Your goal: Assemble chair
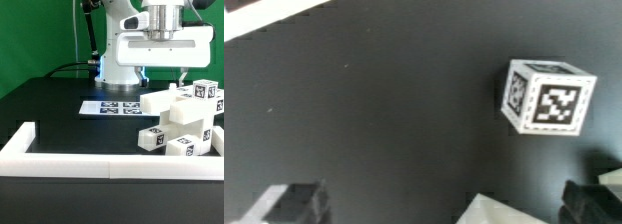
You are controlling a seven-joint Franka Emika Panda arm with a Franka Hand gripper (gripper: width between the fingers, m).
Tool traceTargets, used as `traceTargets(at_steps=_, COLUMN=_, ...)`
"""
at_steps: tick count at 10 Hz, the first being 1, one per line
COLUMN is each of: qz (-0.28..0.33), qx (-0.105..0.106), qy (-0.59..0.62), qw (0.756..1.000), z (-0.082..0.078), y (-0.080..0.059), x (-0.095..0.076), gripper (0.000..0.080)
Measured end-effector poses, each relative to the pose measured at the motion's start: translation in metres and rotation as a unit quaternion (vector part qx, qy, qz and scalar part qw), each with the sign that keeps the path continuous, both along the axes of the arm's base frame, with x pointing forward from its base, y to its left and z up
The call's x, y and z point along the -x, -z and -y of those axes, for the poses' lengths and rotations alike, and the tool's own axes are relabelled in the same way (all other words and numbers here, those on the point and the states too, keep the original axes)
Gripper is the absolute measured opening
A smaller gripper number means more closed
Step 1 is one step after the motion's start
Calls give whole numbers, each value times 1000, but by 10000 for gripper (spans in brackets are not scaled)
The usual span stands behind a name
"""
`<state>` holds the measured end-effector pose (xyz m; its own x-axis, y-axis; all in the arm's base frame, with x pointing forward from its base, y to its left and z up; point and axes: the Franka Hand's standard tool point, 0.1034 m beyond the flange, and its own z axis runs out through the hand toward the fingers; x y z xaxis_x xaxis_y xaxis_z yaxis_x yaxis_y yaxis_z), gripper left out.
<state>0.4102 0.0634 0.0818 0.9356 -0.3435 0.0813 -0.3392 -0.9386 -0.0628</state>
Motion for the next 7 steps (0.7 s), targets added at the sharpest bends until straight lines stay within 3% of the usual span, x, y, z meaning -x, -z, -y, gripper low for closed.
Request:
traceTargets(at_steps=4, qz=-4, qx=3, qy=-1, qw=1000, z=-19, y=7, x=-5, gripper=649)
traceTargets(at_steps=7, qz=-1, qx=-2, qy=3, qw=1000, z=-30, y=2, x=-17, gripper=649)
